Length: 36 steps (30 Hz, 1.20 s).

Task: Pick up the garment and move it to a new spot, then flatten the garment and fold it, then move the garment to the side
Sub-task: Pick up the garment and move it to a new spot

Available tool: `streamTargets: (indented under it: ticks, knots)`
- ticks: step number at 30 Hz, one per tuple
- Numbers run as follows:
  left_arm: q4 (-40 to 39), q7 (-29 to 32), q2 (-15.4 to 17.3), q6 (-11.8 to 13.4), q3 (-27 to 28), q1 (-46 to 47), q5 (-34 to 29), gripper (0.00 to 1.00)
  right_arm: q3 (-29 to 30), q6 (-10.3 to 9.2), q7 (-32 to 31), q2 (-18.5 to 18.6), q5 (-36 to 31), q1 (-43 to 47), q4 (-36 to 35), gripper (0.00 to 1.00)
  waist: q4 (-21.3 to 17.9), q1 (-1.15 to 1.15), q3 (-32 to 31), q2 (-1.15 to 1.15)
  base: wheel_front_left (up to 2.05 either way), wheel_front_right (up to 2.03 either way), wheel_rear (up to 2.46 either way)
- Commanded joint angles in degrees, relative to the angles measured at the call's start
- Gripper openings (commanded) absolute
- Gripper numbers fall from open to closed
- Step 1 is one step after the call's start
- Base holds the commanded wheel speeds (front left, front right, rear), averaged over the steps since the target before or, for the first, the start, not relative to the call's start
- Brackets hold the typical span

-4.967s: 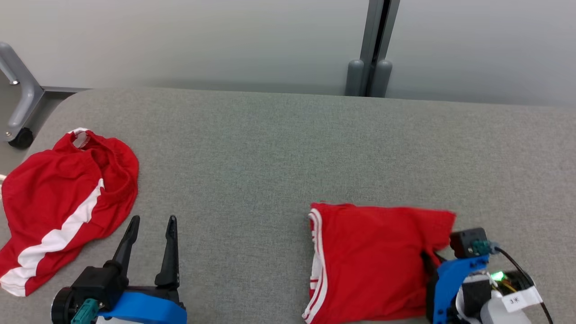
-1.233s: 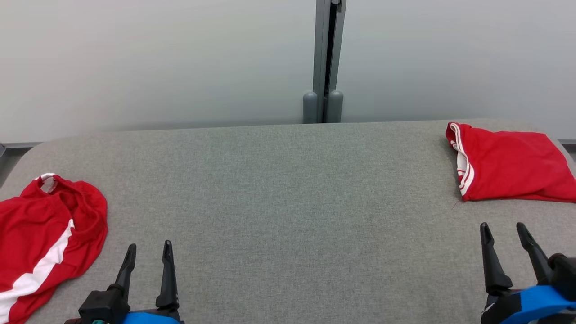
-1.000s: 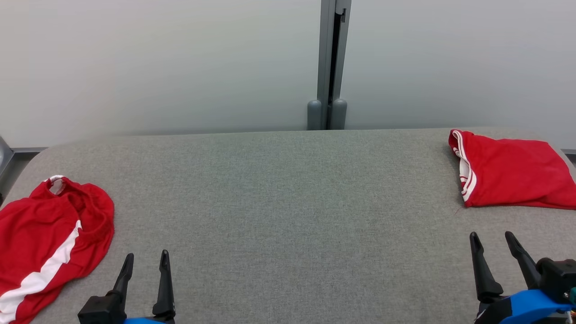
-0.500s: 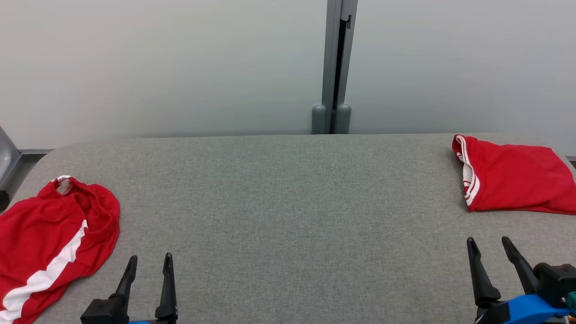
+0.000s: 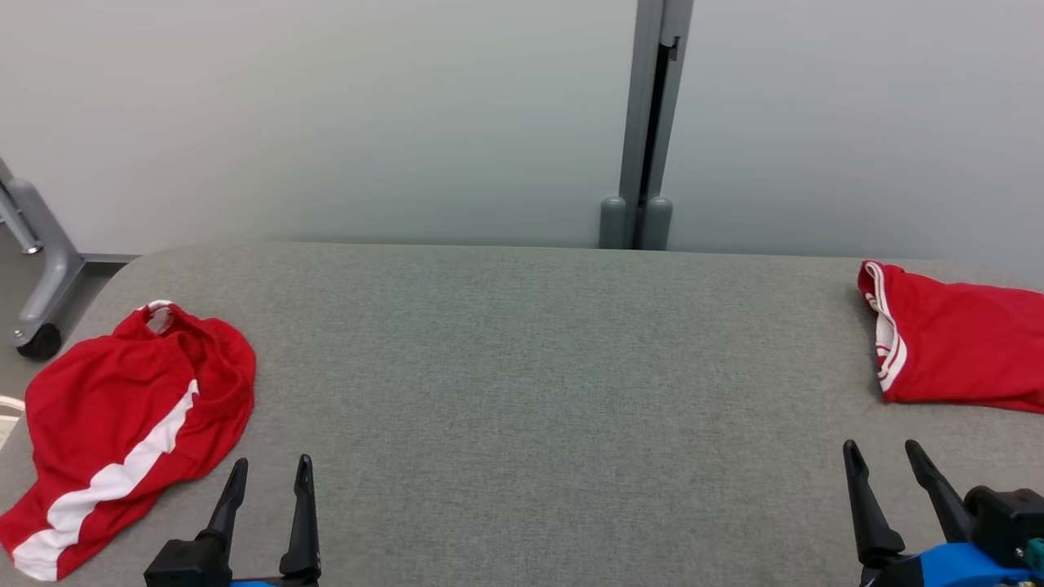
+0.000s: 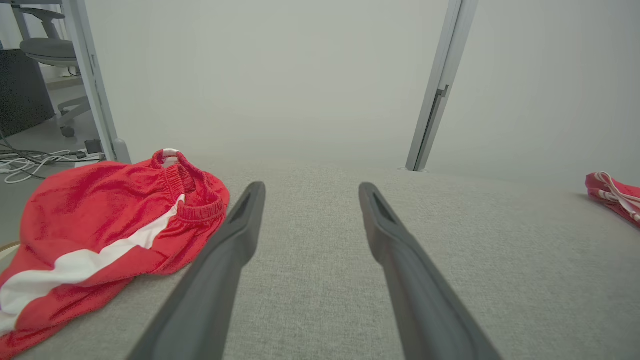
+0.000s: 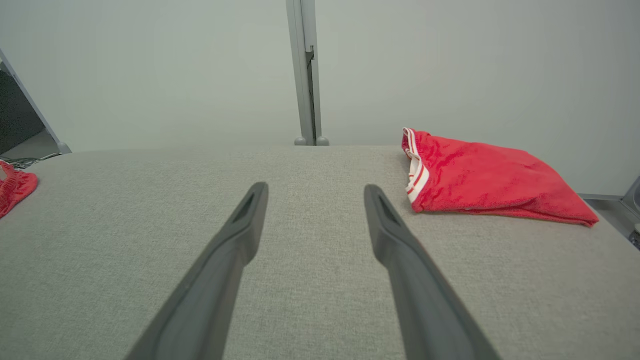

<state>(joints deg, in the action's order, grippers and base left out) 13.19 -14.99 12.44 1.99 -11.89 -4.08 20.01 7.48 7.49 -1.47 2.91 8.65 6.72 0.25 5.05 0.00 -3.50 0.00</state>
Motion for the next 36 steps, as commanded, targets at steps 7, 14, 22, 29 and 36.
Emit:
streamTargets:
  ticks: [7,14,22,29,36]
  knots:
    - [-0.58,-0.22,1.02,0.43,0.75,0.32,-0.38,1.0,-0.76,0.01,0.66,0.0,0.97,0.77,0.83,1.0,5.52,0.0,0.36,0.0,0.0,0.0,0.0]
    - [-1.67,0.3,1.71,0.93,0.98,-0.07,-0.2,1.0,-1.21,0.01,1.23,0.01,1.51,0.83,1.78,1.0,11.71,0.0,0.32,0.0,0.0,0.0,0.0]
    - [-2.21,0.63,2.44,1.1,1.14,-0.31,0.28,1.0,-2.66,0.01,1.75,0.02,2.1,0.01,3.0,1.0,17.36,0.0,0.76,0.0,0.0,0.0,0.0]
    - [-2.69,0.86,2.54,1.63,1.3,-0.85,0.84,1.0,-3.46,0.01,1.97,0.03,1.98,-0.57,3.58,1.0,20.51,0.0,0.96,0.0,0.0,0.0,0.0]
    - [-3.12,0.86,2.79,2.07,1.62,-1.09,1.32,1.0,-3.43,0.01,1.82,0.03,1.44,-1.16,3.73,1.0,21.46,0.0,0.9,0.0,0.0,0.0,0.0]
